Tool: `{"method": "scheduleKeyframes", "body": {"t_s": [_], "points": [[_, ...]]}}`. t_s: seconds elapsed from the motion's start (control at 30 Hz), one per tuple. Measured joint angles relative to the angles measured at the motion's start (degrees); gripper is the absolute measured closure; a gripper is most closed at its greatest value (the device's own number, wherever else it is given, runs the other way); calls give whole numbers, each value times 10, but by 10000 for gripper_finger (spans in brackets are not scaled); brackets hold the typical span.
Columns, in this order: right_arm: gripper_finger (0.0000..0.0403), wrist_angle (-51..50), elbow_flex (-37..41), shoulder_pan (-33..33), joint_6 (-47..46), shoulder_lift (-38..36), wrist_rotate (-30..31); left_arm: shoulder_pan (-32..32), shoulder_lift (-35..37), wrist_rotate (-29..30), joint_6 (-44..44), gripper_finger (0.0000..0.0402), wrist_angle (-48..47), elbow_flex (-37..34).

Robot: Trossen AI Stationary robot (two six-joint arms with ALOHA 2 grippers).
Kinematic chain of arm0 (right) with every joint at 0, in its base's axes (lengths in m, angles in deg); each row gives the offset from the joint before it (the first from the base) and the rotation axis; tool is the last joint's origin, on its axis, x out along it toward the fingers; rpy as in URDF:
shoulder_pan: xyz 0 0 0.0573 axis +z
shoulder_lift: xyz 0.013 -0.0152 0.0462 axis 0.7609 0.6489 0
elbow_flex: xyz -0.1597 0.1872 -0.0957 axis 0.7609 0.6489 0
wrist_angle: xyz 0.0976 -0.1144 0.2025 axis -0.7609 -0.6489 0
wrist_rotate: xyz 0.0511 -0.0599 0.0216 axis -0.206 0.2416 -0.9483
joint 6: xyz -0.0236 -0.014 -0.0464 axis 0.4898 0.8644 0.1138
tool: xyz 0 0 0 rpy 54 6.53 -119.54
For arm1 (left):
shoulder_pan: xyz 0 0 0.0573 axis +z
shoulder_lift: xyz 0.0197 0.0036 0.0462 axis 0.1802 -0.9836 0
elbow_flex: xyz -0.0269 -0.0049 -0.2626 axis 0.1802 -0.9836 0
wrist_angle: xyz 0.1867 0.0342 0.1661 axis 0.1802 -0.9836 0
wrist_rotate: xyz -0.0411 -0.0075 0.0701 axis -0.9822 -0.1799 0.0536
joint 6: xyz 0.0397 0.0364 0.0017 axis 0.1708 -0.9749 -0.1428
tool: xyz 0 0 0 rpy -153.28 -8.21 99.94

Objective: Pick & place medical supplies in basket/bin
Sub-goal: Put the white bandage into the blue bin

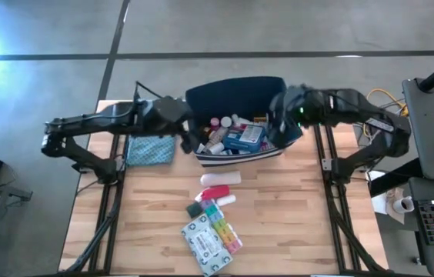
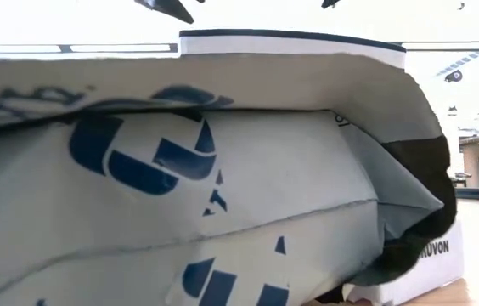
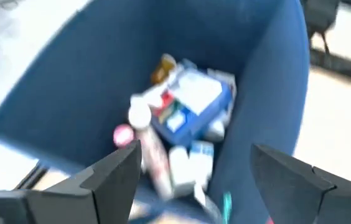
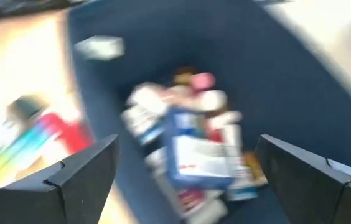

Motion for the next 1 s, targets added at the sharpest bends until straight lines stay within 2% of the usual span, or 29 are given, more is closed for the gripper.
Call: {"method": "scheduleKeyframes", "body": {"t_s": [0.13,0.2,0.4,0.53,0.63,0.77,0.9,1.0], "points": [[37,-3,35,54,30,9,-91,-39,24,0,25,125,-65,-1],[37,-8,54,84,26,21,-112,-66,46,0,53,125,-73,-22],[57,-11,110,172,-5,59,-110,-146,107,26,167,125,-69,-108],[74,17,158,218,43,100,-101,-185,147,51,241,125,-62,-171],[81,63,195,228,75,136,-104,-202,170,53,279,125,-50,-213],[94,170,231,225,111,179,-114,-218,192,53,323,125,-24,-253],[105,250,252,213,112,224,-162,-230,201,53,357,125,-17,-267],[110,294,261,206,110,255,-162,-237,202,53,358,125,-16,-268]]}}
